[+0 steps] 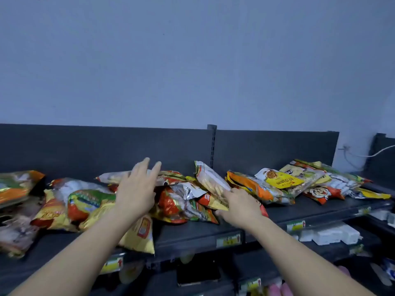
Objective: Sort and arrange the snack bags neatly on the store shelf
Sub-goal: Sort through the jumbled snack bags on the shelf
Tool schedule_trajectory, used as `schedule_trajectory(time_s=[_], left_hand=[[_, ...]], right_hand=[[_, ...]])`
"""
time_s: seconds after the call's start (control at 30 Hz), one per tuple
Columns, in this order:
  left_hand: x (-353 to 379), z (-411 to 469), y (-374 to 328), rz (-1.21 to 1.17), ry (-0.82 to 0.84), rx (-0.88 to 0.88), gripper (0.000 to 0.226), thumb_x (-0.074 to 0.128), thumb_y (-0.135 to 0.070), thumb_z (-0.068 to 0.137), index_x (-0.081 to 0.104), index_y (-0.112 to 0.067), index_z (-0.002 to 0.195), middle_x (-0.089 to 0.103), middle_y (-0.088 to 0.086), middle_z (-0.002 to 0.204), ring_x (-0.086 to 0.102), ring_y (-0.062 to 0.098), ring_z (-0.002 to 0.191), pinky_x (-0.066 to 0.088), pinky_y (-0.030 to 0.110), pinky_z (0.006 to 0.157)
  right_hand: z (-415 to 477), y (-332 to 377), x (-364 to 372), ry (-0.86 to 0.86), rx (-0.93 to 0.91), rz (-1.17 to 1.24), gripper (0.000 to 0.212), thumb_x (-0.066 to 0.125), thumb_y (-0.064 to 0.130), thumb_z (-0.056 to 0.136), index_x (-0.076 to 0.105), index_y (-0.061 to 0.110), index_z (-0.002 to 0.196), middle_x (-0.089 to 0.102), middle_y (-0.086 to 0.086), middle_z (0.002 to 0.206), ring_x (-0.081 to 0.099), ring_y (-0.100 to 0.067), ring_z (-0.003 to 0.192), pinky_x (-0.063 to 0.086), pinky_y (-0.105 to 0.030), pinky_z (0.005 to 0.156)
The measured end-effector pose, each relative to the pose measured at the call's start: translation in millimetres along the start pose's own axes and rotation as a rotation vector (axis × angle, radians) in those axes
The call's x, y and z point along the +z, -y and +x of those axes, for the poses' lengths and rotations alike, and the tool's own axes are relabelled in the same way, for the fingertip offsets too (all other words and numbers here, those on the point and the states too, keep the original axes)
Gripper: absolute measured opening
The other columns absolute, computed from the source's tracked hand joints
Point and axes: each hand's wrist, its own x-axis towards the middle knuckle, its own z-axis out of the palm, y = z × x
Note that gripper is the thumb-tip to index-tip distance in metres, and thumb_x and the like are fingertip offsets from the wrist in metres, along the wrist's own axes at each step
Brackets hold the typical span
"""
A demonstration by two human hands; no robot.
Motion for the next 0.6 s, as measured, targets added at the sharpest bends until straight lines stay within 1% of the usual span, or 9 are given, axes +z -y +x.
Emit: schedule_trajectory(time_s=[0.07, 0.13, 0.2, 0.27, 0.3, 0.37, 0.47, 0.53, 0.6], left_hand=[[13.2, 17.8, 4.7, 0.011, 0.042, -0.060, 0.097, 0.066, -0.029, 0.084, -0.002, -0.020, 0.153, 0.018, 0.009, 0.157, 0.021, 0.025, 0.144, 0.030, 0.041, 0.110], [31.4, 34.0, 11.8, 0.030, 0.075, -0.067, 0.106, 0.065, -0.032, 0.083, -0.016, -0.018, 0.151, 0.029, 0.003, 0.152, 0.028, 0.021, 0.140, 0.030, 0.039, 0.110], [49.9, 48.8, 15.2, 0.031, 0.129, -0.090, 0.105, 0.063, -0.031, 0.084, -0.017, -0.016, 0.151, 0.045, -0.002, 0.138, 0.042, 0.018, 0.128, 0.028, 0.040, 0.111], [64.5, 58.0, 20.6, 0.045, 0.161, -0.142, 0.092, 0.059, -0.026, 0.085, -0.002, -0.016, 0.153, 0.055, -0.004, 0.127, 0.051, 0.018, 0.119, 0.027, 0.041, 0.111], [72.2, 62.1, 24.2, 0.043, 0.154, -0.160, 0.079, 0.058, -0.026, 0.086, 0.014, -0.017, 0.151, 0.057, -0.004, 0.125, 0.052, 0.018, 0.118, 0.030, 0.040, 0.109], [85.2, 70.2, 30.1, 0.015, 0.101, -0.157, 0.043, 0.058, -0.027, 0.085, 0.047, -0.024, 0.127, 0.063, -0.004, 0.116, 0.055, 0.020, 0.113, 0.039, 0.037, 0.092], [95.8, 83.8, 29.3, -0.056, -0.007, -0.175, 0.020, 0.062, -0.021, 0.079, 0.058, -0.026, 0.098, 0.066, -0.005, 0.094, 0.061, 0.025, 0.096, 0.034, 0.035, 0.069], [96.7, 94.4, 23.8, -0.118, -0.066, -0.224, 0.022, 0.067, -0.016, 0.076, 0.060, -0.025, 0.095, 0.066, -0.004, 0.090, 0.061, 0.028, 0.090, 0.037, 0.038, 0.068], [95.2, 104.9, 16.9, -0.169, -0.141, -0.256, 0.024, 0.069, -0.012, 0.075, 0.061, -0.022, 0.094, 0.066, -0.001, 0.089, 0.061, 0.031, 0.087, 0.042, 0.039, 0.067]], right_hand=[[25.4, -2.2, 11.3, -0.021, 0.023, 0.045, 0.059, 0.059, 0.055, 0.086, 0.047, 0.023, 0.135, 0.050, -0.002, 0.130, 0.043, -0.024, 0.124, 0.045, -0.038, 0.093], [48.8, -3.7, 21.1, -0.017, 0.033, 0.076, 0.060, 0.059, 0.054, 0.086, 0.045, 0.026, 0.138, 0.048, 0.000, 0.133, 0.040, -0.023, 0.128, 0.044, -0.037, 0.095], [72.3, -7.0, 33.4, -0.023, 0.033, 0.093, 0.060, 0.059, 0.053, 0.087, 0.044, 0.025, 0.138, 0.048, 0.001, 0.136, 0.039, -0.022, 0.130, 0.042, -0.037, 0.098], [92.7, -12.2, 46.2, -0.035, 0.033, 0.099, 0.057, 0.060, 0.053, 0.086, 0.044, 0.025, 0.133, 0.048, 0.002, 0.137, 0.039, -0.022, 0.129, 0.041, -0.037, 0.096], [102.8, -15.2, 54.2, -0.043, 0.037, 0.103, 0.056, 0.060, 0.053, 0.086, 0.044, 0.024, 0.131, 0.047, 0.002, 0.137, 0.039, -0.022, 0.129, 0.041, -0.037, 0.095], [121.2, -20.1, 67.6, -0.042, 0.052, 0.123, 0.063, 0.063, 0.051, 0.084, 0.039, 0.022, 0.134, 0.045, -0.001, 0.139, 0.038, -0.024, 0.130, 0.041, -0.039, 0.096], [146.7, -31.8, 84.3, 0.006, 0.072, 0.137, 0.079, 0.068, 0.048, 0.080, 0.029, 0.020, 0.143, 0.043, -0.006, 0.141, 0.039, -0.027, 0.131, 0.042, -0.040, 0.097], [160.4, -39.7, 90.1, 0.032, 0.055, 0.120, 0.070, 0.067, 0.044, 0.081, 0.035, 0.020, 0.138, 0.052, -0.007, 0.132, 0.048, -0.029, 0.122, 0.047, -0.036, 0.083], [173.8, -47.5, 92.5, -0.040, -0.003, 0.087, 0.040, 0.059, 0.036, 0.082, 0.047, 0.020, 0.117, 0.061, -0.005, 0.112, 0.059, -0.028, 0.104, 0.039, -0.028, 0.057]])
